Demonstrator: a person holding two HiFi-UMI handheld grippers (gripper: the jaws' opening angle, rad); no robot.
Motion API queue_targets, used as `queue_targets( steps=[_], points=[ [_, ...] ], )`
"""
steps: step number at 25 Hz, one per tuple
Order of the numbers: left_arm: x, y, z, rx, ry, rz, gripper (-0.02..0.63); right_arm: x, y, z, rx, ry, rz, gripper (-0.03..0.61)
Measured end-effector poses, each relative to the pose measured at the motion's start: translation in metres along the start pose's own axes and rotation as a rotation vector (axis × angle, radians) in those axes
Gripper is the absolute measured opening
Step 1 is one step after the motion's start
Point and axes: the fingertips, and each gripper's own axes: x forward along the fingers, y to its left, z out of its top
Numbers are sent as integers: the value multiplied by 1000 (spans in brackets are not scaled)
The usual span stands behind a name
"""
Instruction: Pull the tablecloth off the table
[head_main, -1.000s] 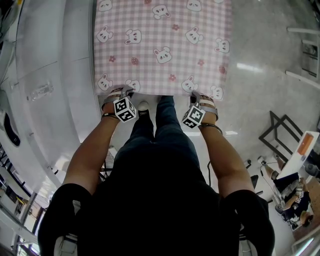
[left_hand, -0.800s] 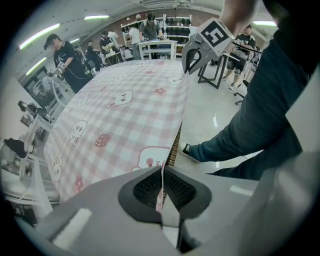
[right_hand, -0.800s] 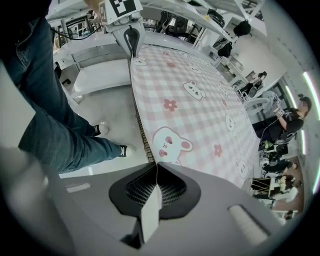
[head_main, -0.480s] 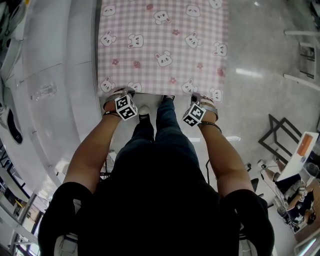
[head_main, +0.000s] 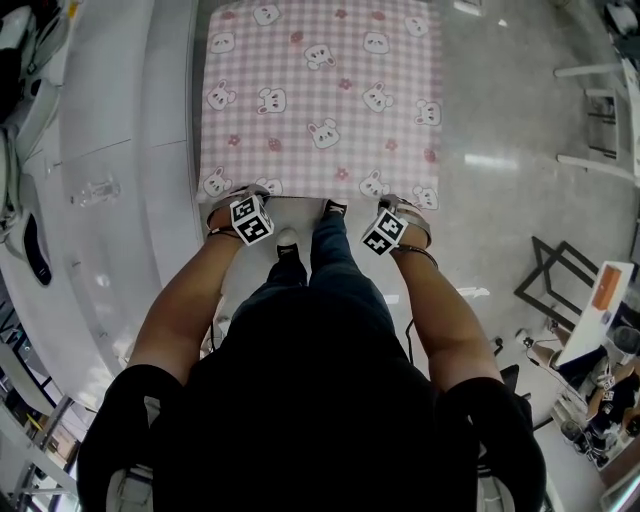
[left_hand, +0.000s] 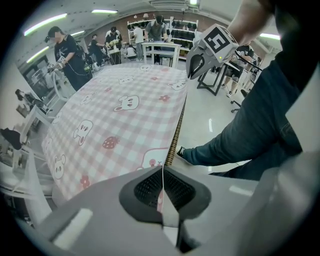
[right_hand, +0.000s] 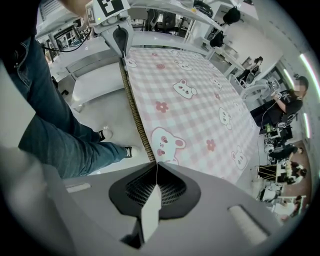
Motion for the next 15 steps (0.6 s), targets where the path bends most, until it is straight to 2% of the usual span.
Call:
queue_targets(
  steps=[9,15],
  points=[
    [-29,-14,7,27,-12,-32,0,-29,3,-6,38,-9,8,32],
    [-41,-13,75,37,-18,-70,0,-44,-38,-52,106,0,13,34]
  ],
)
